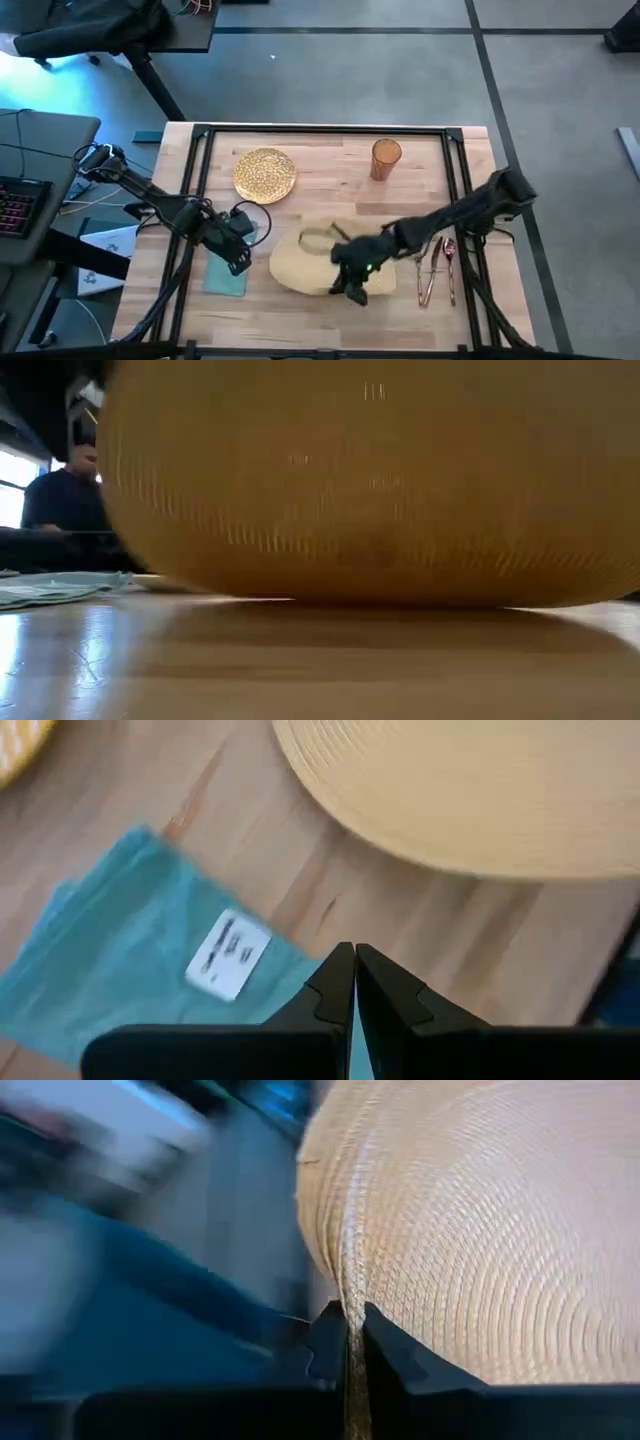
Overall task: Set table place
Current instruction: Adjust the mat
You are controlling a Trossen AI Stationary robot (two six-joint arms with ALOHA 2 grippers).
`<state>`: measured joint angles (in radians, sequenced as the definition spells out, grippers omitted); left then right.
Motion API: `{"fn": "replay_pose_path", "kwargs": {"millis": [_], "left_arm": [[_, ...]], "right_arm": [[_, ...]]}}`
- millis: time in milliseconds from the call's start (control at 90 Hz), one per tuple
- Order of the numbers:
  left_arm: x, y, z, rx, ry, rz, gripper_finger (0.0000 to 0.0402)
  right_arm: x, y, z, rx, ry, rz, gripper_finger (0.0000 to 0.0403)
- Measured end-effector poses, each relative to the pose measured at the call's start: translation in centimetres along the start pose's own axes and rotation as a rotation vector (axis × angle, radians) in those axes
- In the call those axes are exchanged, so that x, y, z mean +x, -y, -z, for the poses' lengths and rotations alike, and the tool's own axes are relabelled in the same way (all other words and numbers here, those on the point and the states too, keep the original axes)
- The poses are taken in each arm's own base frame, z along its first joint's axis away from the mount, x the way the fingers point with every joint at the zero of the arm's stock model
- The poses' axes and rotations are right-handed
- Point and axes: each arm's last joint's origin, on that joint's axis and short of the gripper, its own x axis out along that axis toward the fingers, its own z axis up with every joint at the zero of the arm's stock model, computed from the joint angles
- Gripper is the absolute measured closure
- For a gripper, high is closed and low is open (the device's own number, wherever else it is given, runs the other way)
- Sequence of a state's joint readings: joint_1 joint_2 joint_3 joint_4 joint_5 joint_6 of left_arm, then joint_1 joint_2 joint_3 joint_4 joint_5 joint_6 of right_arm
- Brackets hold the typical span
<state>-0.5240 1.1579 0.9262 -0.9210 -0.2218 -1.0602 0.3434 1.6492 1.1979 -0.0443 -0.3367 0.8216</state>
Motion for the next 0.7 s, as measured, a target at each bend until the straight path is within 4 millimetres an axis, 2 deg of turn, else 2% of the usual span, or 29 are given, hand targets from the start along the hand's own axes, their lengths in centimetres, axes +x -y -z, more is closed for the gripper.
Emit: {"fn": "replay_pose_path", "kwargs": {"millis": [156, 211, 278, 378, 489, 600, 700], "left_arm": [[-2.3, 0.6, -1.3, 0.04, 0.144, 0.012, 0.0401], [-2.9, 0.8, -1.8, 0.049, 0.194, 0.009, 0.0401], [-3.4, 0.8, -2.2, 0.056, 0.243, -0.005, 0.0402], [-3.9, 0.7, -2.8, 0.057, 0.29, -0.024, 0.0402], [-3.9, 0.6, -3.1, 0.066, 0.296, -0.033, 0.0402], [-3.9, 0.5, -3.2, 0.079, 0.296, -0.04, 0.0402], [-3.9, 0.4, -3.3, 0.084, 0.311, -0.054, 0.0402]], "right_arm": [[-4.7, -4.1, -4.2, 0.124, 0.149, -0.349, 0.0403], [-5.5, -4.8, -5.2, 0.117, 0.206, -0.421, 0.0403], [-5.9, -4.6, -5.8, 0.109, 0.251, -0.422, 0.0403], [-5.4, -2.6, -5.4, 0.196, 0.208, -0.239, 0.0403], [-4.2, 1.8, -3.3, 0.33, 0.083, 0.179, 0.0403], [-4.6, 5.4, -2.0, 0.386, 0.02, 0.542, 0.0403], [-4.1, 8.6, -2.6, 0.369, 0.002, 0.671, 0.0403]]}}
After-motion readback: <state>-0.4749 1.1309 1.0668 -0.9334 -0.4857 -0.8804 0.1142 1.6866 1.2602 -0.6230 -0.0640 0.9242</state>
